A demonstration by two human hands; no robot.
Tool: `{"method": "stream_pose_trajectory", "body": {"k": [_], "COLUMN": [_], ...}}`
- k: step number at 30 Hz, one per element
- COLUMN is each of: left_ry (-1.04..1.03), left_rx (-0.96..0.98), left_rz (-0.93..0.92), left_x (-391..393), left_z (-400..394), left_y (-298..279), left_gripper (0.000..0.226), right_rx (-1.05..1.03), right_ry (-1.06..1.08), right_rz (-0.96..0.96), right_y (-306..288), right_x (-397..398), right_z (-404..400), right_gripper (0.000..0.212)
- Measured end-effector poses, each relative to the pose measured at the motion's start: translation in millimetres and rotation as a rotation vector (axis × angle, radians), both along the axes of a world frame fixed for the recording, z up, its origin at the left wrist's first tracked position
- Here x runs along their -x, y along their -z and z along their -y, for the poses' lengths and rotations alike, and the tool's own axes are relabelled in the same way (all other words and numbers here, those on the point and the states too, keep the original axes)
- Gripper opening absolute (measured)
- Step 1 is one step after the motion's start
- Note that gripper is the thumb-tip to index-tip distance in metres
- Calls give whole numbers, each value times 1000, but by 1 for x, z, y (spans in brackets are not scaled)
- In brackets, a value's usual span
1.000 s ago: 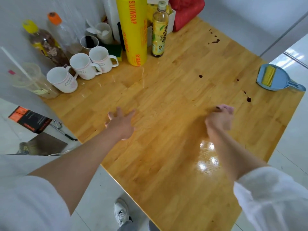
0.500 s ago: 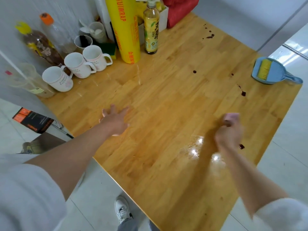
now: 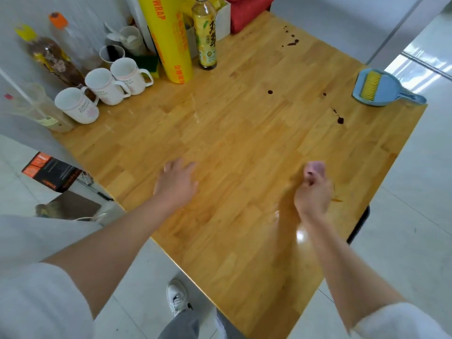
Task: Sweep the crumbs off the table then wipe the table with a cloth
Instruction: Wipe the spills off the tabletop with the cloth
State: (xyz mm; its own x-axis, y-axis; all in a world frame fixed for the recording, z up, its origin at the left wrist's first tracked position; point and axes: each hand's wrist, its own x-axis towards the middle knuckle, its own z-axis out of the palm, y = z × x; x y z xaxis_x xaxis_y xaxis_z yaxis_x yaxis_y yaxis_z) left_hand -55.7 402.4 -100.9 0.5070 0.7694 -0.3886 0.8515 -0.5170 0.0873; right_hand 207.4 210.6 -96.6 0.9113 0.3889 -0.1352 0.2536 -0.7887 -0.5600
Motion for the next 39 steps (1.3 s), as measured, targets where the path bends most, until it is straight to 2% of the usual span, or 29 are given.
{"method": "stream_pose_trajectory", "body": {"k": [3,4,5,6,7,8,11,12,13,15,16,18,19,20,21,23,24,25,27,28,29,30,31,33,34,35,37,39], "left_ry": [1,3,7,15,24,31,21,16,14,13,19,36,41,45,48,52,56,62,48,31,10,-11,-28,-35,-12,11,46,80], "left_rx": [74,97,115,134,159,185,217,218,214,208,207,214,222,221,214,193,175,163,173,171,149,102,35,-53,-34,14,117,197], "left_rz": [31,33,21,-9,-45,-75,-100,-97,-92,-84,-80,-75,-79,-87,-95,-117,-124,-127,-104,-84,-55,-17,25,83,87,76,28,-10], "left_x": [-7,-8,-9,-9,-11,-13,-16,-17,-17,-16,-15,-11,-9,-8,-5,-5,-3,-4,-1,-2,-2,0,3,10,17,23,39,49], "left_z": [21,22,22,20,18,15,13,15,15,15,15,15,16,16,17,18,18,19,25,28,34,41,48,58,62,63,67,75], "left_y": [2,1,-1,-3,-5,-8,-13,-14,-14,-15,-16,-15,-14,-13,-10,-9,-8,-8,-8,-8,-8,-9,-10,-13,-14,-14,-13,-9], "left_gripper": [62,64,67,70,74,77,84,84,85,85,85,86,86,86,85,84,83,82,79,77,74,71,66,54,50,48,55,70], "right_rx": [44,61,69,79,85,70,66,4,-106,-319,-313,-70,22,47,7,-49,-44,-18,-4,-67,-123,-133,-143,-25,17,66,67,-6], "right_ry": [-1111,-1403,-1520,-1469,-1297,-1013,108,298,311,-47,-380,-1149,-1447,-1594,-1594,-1332,-1051,-687,79,276,242,29,-275,-1003,-1256,-1373,-1277,-828], "right_rz": [21,-26,-49,-36,-22,-13,-38,-18,-10,-124,-129,-93,-106,-117,-140,-112,-41,18,35,20,8,-31,-68,18,58,53,-21,-55], "right_y": [11,13,14,12,12,10,-3,-2,1,8,8,12,15,16,13,8,4,-1,-7,-3,2,7,11,18,19,17,11,6], "right_x": [105,116,107,83,53,17,-55,-47,-25,50,94,165,182,182,167,105,68,33,12,26,55,94,136,205,217,207,161,104], "right_z": [8,18,26,32,35,38,53,53,46,27,19,25,35,44,48,53,55,57,69,65,58,47,39,40,47,51,64,75], "right_gripper": [29,28,29,30,32,33,38,39,39,33,33,32,29,28,29,28,27,29,39,41,40,40,37,35,36,36,36,38]}}
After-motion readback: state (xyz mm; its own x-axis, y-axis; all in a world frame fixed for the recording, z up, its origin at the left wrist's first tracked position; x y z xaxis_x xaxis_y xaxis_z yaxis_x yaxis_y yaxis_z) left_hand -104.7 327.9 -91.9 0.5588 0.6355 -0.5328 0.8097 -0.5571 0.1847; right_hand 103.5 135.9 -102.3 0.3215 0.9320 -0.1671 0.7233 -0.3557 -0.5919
